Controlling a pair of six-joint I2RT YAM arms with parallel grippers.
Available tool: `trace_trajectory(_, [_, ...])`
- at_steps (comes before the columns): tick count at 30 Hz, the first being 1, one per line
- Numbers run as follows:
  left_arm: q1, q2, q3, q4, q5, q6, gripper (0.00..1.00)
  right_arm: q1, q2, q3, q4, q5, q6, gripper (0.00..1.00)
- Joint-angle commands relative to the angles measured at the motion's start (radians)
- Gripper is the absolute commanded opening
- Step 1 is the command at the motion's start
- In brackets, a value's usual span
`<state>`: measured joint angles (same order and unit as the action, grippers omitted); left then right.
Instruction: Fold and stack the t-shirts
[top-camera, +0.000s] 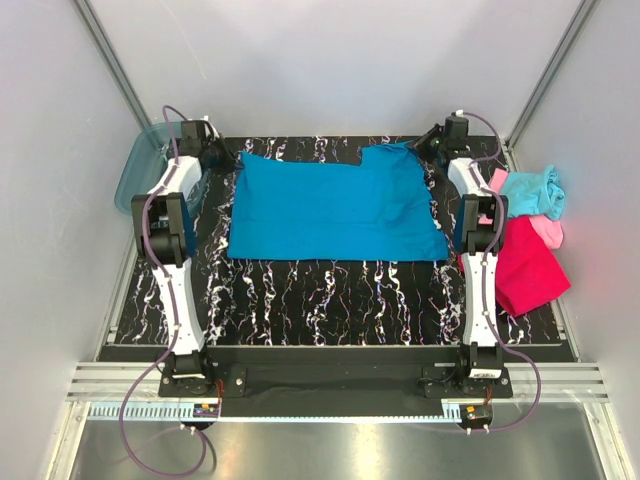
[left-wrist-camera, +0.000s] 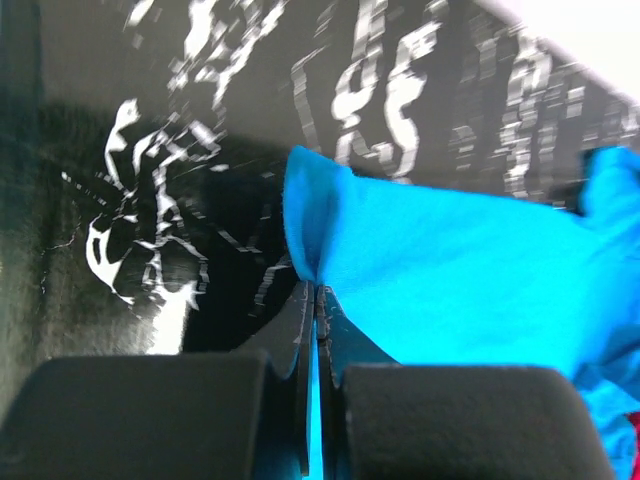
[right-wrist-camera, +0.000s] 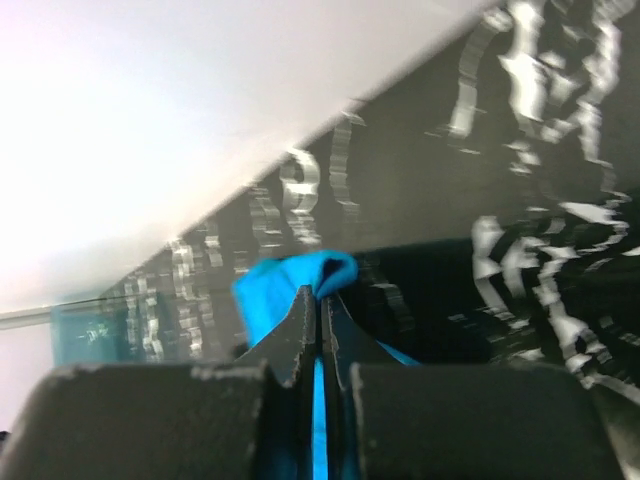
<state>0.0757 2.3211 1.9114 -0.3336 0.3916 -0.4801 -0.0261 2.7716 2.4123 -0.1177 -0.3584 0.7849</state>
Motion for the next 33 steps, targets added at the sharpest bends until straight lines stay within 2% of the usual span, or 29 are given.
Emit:
trace_trajectory(1, [-0.002, -0.129, 0.0, 0.073, 0.0, -0.011, 0.0, 0.002, -0.184, -0.018, 0.095, 0.006, -0.032, 0.0])
trace_trajectory(7, [-0.013, -0.216, -0.093, 0.094, 0.009, -0.011, 0.0, 0.002, -0.297, -0.126, 0.162, 0.004, -0.029, 0.0])
trace_trajectory(18, [-0.022, -0.385, -0.256, 0.104, -0.013, -0.029, 0.0, 0.002, -0.636, -0.643, 0.366, 0.026, 0.03, 0.0])
trace_trajectory(23, [-0.022, -0.504, -0.376, 0.103, -0.028, -0.019, 0.0, 0.011, -0.783, -0.859, 0.447, 0.047, 0.05, 0.0])
trace_trajectory(33, [-0.022, -0.736, -0.612, 0.099, -0.077, -0.025, 0.0, 0.02, -0.987, -1.139, 0.549, 0.073, 0.092, 0.0])
